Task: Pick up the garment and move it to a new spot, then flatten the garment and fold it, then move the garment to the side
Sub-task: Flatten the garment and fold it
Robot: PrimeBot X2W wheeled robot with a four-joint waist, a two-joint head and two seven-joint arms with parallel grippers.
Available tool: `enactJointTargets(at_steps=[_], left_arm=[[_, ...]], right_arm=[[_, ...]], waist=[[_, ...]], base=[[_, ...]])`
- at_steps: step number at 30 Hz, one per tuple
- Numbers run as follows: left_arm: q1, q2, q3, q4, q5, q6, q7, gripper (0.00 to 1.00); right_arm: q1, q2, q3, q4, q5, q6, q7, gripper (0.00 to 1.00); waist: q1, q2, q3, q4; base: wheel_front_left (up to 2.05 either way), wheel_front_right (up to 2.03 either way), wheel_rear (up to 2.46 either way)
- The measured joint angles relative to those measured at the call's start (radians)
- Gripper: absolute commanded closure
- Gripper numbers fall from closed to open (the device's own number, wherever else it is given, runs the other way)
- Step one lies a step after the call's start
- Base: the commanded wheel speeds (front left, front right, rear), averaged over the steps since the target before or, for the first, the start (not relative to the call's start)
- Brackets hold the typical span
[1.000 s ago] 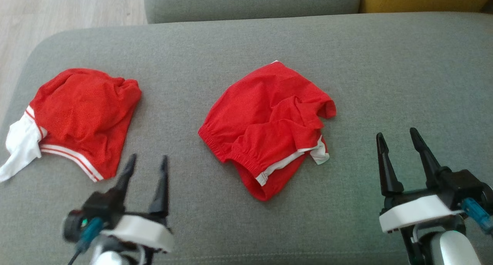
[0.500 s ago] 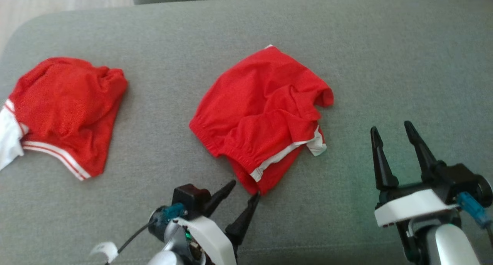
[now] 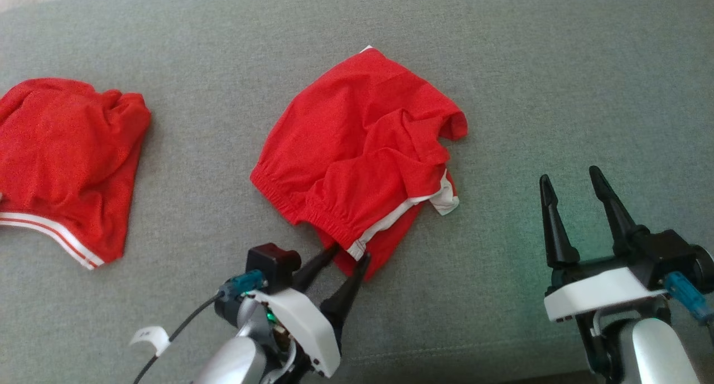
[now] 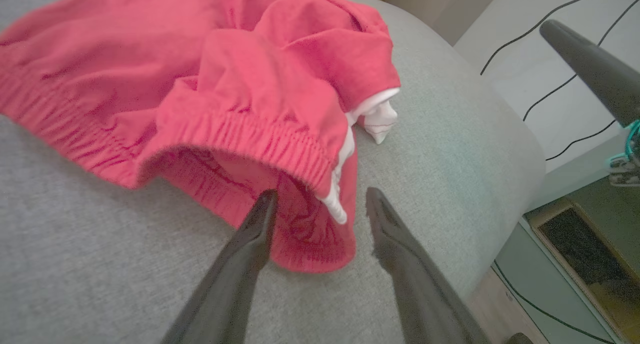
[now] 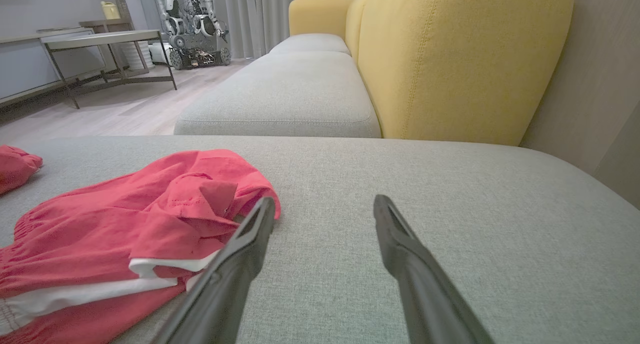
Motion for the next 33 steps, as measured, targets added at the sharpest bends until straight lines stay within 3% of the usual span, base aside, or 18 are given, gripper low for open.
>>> enactJointTargets(at_steps=[1, 2, 8, 17, 24, 25, 27, 33], left_arm=[[-0.003, 0.0, -0.008, 0.003, -0.003, 0.0, -0.001, 0.75], [-0.007, 0.0, -0.015, 0.004, -0.008, -0.004, -0.006, 1.0], [-0.017, 0.007, -0.016, 0.008, -0.01, -0.007, -0.022, 1.0], [-0.044, 0.007, -0.018, 0.013, -0.01, -0.006, -0.041, 1.0], [-0.076, 0.006, -0.022, 0.029, -0.01, -0.006, -0.067, 1.0], [-0.077, 0.006, -0.023, 0.032, -0.01, -0.006, -0.07, 1.0], [-0.077, 0.006, -0.023, 0.036, -0.01, -0.006, -0.08, 1.0], [-0.077, 0.018, -0.016, 0.029, -0.003, 0.009, -0.128, 1.0]], right_arm=[[0.0, 0.0, 0.0, 0.001, 0.0, 0.0, 0.0, 0.0], [-0.001, 0.0, 0.0, 0.002, 0.0, 0.0, 0.0, 0.0], [-0.009, 0.0, 0.043, 0.048, -0.014, 0.0, 0.012, 0.0], [-0.08, -0.001, 0.214, 0.228, -0.077, 0.0, 0.074, 0.0], [-0.176, -0.002, 0.207, 0.383, -0.105, 0.0, 0.067, 0.0], [-0.186, -0.002, 0.201, 0.396, -0.105, 0.0, 0.059, 0.21], [-0.196, -0.002, 0.189, 0.414, -0.105, 0.0, 0.053, 1.0], [-0.2, -0.002, 0.122, 0.412, -0.088, 0.0, 0.006, 1.0]], waist=[[0.0, 0.0, 0.001, -0.001], [0.0, 0.0, 0.001, -0.001], [0.0, 0.0, 0.003, 0.008], [0.0, 0.0, 0.018, 0.049], [0.0, 0.0, 0.042, 0.092], [0.0, 0.0, 0.045, 0.096], [0.0, 0.0, 0.049, 0.102], [0.0, 0.0, 0.046, 0.104]], base=[[0.0, 0.0, 0.0], [0.0, 0.0, 0.0], [0.0, 0.0, 0.0], [0.0, 0.0, 0.0], [0.0, 0.0, 0.0], [0.0, 0.0, 0.0], [0.0, 0.0, 0.0], [0.0, 0.0, 0.0]])
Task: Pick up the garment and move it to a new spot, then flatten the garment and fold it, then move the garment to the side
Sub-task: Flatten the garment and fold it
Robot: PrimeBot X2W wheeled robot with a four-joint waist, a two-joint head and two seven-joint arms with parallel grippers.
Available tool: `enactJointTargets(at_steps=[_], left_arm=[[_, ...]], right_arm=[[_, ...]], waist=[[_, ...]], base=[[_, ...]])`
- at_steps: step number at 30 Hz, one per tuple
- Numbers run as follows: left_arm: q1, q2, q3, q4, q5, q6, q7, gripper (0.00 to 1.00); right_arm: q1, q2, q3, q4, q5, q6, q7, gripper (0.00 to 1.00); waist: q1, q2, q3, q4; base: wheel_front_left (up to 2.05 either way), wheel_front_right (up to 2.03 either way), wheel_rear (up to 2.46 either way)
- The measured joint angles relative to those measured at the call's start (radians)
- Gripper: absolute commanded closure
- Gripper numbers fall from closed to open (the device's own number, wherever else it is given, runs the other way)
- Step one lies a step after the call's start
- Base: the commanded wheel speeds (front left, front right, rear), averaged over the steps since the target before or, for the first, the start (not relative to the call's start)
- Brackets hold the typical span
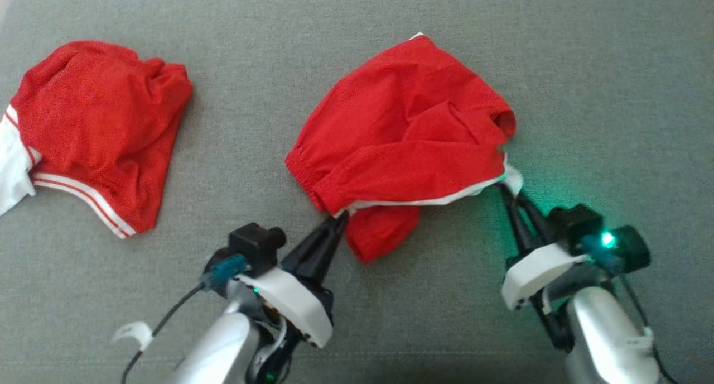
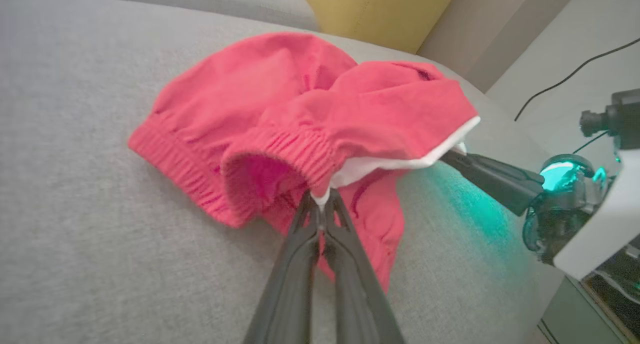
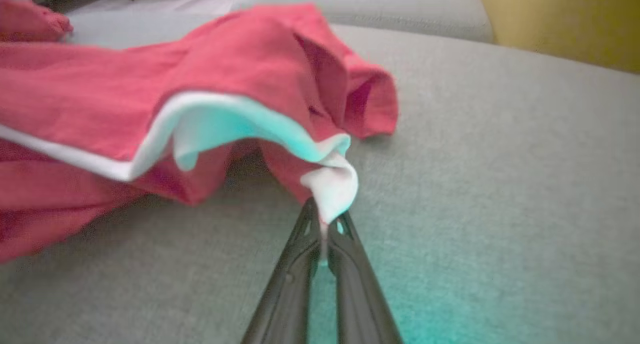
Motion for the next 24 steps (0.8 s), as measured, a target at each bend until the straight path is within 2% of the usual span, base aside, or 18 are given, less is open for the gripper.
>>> enactJointTargets(at_steps=[9, 17, 24], left_arm=[[-0.004, 0.093, 0.073, -0.151, 0.034, 0.064, -0.032, 1.0], [-0.096, 0.187, 0.13, -0.319, 0.074, 0.078, 0.045, 1.0], [-0.193, 0.227, 0.167, -0.438, 0.086, 0.089, 0.117, 1.0]], right_arm=[[0.002, 0.0, -0.082, -0.184, 0.04, 0.0, -0.04, 1.0], [-0.034, -0.002, -0.125, -0.393, -0.011, 0.0, -0.003, 1.0], [-0.107, -0.072, -0.127, -0.574, -0.004, 0.0, 0.082, 1.0]], waist=[[0.0, 0.0, -0.045, -0.022], [0.0, 0.0, -0.108, -0.035], [-0.0001, 0.0, -0.156, -0.037]], base=[[0.0, 0.0, 0.0], [0.0, 0.0, 0.0], [0.0, 0.0, 0.0]])
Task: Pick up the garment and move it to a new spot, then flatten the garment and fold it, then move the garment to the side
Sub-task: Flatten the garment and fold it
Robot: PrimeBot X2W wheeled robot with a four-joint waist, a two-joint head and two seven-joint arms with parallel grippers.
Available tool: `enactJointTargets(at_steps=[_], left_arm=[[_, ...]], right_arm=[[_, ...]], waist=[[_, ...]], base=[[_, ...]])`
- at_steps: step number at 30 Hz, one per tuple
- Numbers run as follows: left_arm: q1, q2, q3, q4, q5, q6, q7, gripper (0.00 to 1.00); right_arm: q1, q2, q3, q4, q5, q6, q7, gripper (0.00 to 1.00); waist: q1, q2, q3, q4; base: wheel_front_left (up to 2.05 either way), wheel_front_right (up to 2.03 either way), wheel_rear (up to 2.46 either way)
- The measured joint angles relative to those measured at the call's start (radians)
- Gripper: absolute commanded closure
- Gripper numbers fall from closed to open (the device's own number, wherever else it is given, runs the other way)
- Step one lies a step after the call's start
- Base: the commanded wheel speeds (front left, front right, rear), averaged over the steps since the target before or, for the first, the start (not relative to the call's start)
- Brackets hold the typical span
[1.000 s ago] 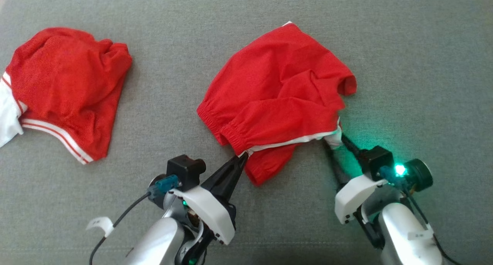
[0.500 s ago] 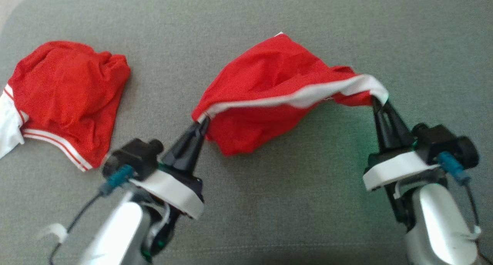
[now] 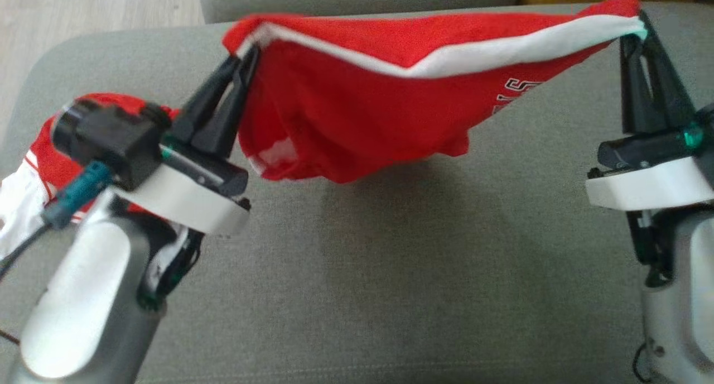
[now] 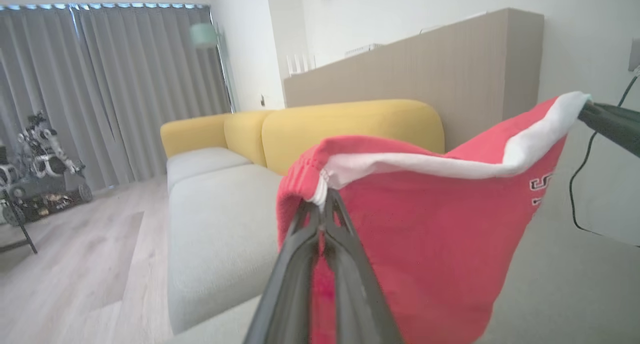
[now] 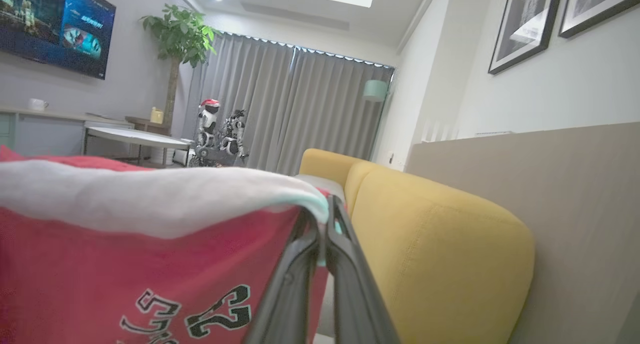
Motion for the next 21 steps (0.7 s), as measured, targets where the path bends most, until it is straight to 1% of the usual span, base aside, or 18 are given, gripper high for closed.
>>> enactJointTargets(at_steps=[5, 7, 9, 10, 11, 14, 17, 21], left_arm=[[-0.048, 0.004, 0.022, -0.022, -0.024, 0.0, 0.034, 1.0], [-0.062, -0.008, 0.034, -0.008, -0.076, -0.003, 0.035, 1.0], [-0.09, -0.013, 0.04, 0.031, -0.101, -0.019, 0.035, 1.0], [-0.135, -0.026, 0.05, 0.074, -0.124, -0.033, 0.034, 1.0], [-0.135, -0.026, 0.05, 0.074, -0.124, -0.033, 0.034, 1.0], [-0.239, -0.048, 0.053, 0.169, -0.144, -0.056, 0.02, 1.0], [-0.365, -0.072, 0.053, 0.294, -0.151, -0.077, -0.021, 1.0], [-0.55, -0.1, 0.051, 0.489, -0.151, -0.097, -0.095, 1.0]], right_arm=[[0.0, -0.021, -0.002, -0.035, 0.035, 0.0, 0.047, 1.0], [-0.01, -0.022, -0.005, -0.028, 0.053, 0.0, 0.055, 1.0], [-0.05, -0.023, -0.009, 0.002, 0.074, 0.0, 0.056, 1.0], [-0.111, -0.028, -0.015, 0.043, 0.093, 0.0, 0.056, 1.0], [-0.111, -0.028, -0.015, 0.043, 0.093, 0.0, 0.056, 1.0], [-0.22, -0.035, -0.018, 0.124, 0.12, 0.0, 0.055, 1.0], [-0.344, -0.038, -0.004, 0.229, 0.141, 0.0, 0.052, 1.0], [-0.557, -0.022, 0.0, 0.401, 0.159, 0.0, 0.008, 1.0]], waist=[[0.0, 0.0, -0.005, -0.004], [0.0, 0.0, 0.003, -0.006], [0.0, 0.0, 0.016, -0.009], [0.0, 0.0, 0.032, -0.011], [0.0, 0.0, 0.032, -0.011], [0.0, 0.0, 0.064, -0.012], [0.0001, 0.0, 0.101, -0.015], [0.0002, 0.0, 0.155, -0.023]], base=[[0.0, 0.0, 0.0], [0.0, 0.0, 0.0], [0.0, 0.0, 0.0], [0.0, 0.0, 0.0], [0.0, 0.0, 0.0], [0.0, 0.0, 0.0], [0.0, 0.0, 0.0], [0.0, 0.0, 0.0]])
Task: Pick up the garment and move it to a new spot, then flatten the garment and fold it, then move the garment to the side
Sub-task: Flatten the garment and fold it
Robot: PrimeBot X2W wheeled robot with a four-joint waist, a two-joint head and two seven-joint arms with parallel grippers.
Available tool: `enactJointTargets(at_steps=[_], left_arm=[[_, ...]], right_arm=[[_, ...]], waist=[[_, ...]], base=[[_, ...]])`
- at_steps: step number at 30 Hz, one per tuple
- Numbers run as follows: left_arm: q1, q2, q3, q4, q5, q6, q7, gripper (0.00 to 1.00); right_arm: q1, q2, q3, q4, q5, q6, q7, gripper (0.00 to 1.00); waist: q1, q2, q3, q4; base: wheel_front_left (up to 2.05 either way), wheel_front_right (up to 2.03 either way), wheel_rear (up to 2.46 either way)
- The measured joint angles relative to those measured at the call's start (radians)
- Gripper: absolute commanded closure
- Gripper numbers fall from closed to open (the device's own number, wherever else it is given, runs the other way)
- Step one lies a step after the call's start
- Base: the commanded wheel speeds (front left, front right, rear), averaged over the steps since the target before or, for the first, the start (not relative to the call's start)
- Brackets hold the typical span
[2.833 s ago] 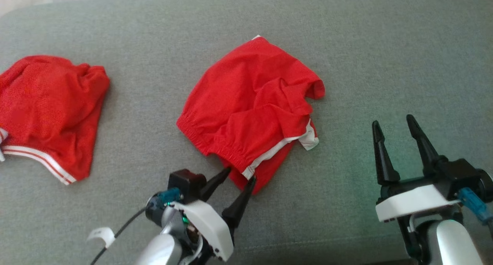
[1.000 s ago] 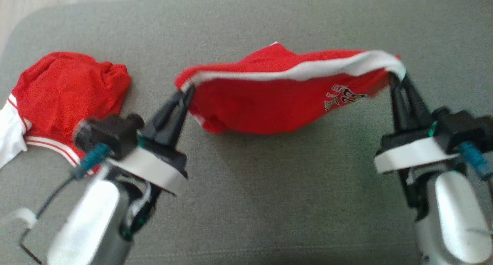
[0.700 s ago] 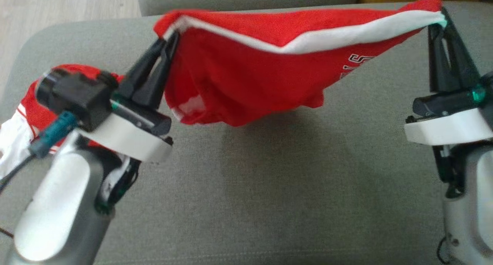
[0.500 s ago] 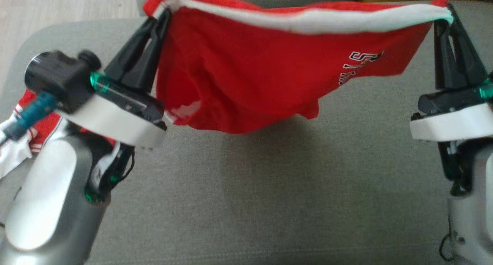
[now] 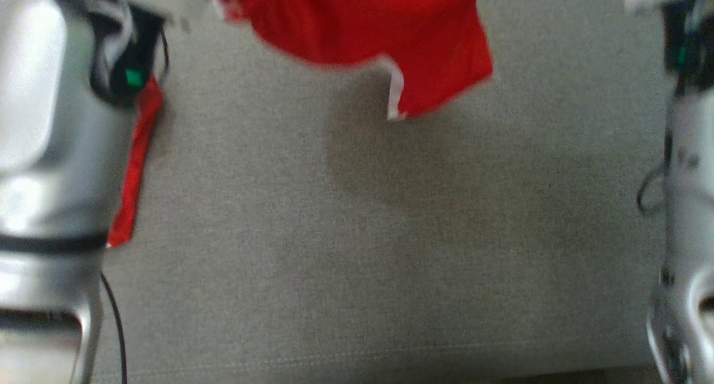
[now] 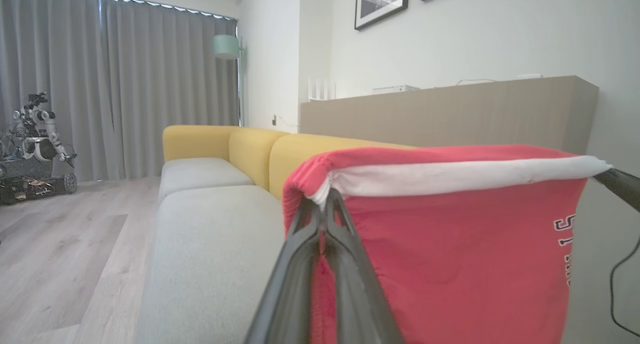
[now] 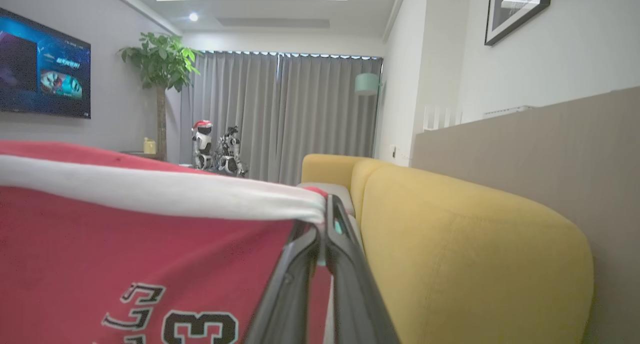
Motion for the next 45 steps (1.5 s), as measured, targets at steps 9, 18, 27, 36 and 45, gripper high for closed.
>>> enactJointTargets(at_steps=[9, 18, 27, 36, 45], left_arm=[[-0.343, -0.053, -0.015, 0.393, 0.02, -0.009, -0.151, 1.0], [-0.329, -0.122, -0.063, 0.736, 0.017, -0.01, -0.17, 1.0], [-0.106, -0.184, -0.096, 0.893, -0.078, -0.01, -0.17, 1.0], [0.104, -0.188, -0.061, 0.754, -0.104, -0.01, -0.172, 1.0], [0.478, -0.154, -0.052, 0.476, -0.013, -0.002, -0.172, 1.0]], right_arm=[[-0.389, 0.05, -0.005, 0.42, -0.005, 0.0, -0.141, 1.0], [-0.442, 0.067, 0.111, 0.802, 0.03, 0.0, -0.168, 1.0], [-0.27, 0.068, 0.337, 0.933, 0.218, 0.0, -0.165, 1.0], [-0.065, 0.069, 0.373, 0.941, 0.306, 0.0, -0.258, 1.0], [0.242, 0.072, 0.278, 0.808, 0.282, 0.0, -0.281, 1.0]], waist=[[-0.0002, 0.0, 0.072, -0.022], [0.0, 0.0, 0.125, -0.013], [-0.0001, 0.0, 0.155, -0.004], [-0.0003, 0.0, 0.084, 0.0], [-0.0003, 0.0, -0.028, 0.0]], base=[[0.0, 0.0, 0.0], [0.0, 0.0, 0.0], [0.0, 0.0, 0.0], [0.0, 0.0, 0.0], [0.0, 0.0, 0.0]])
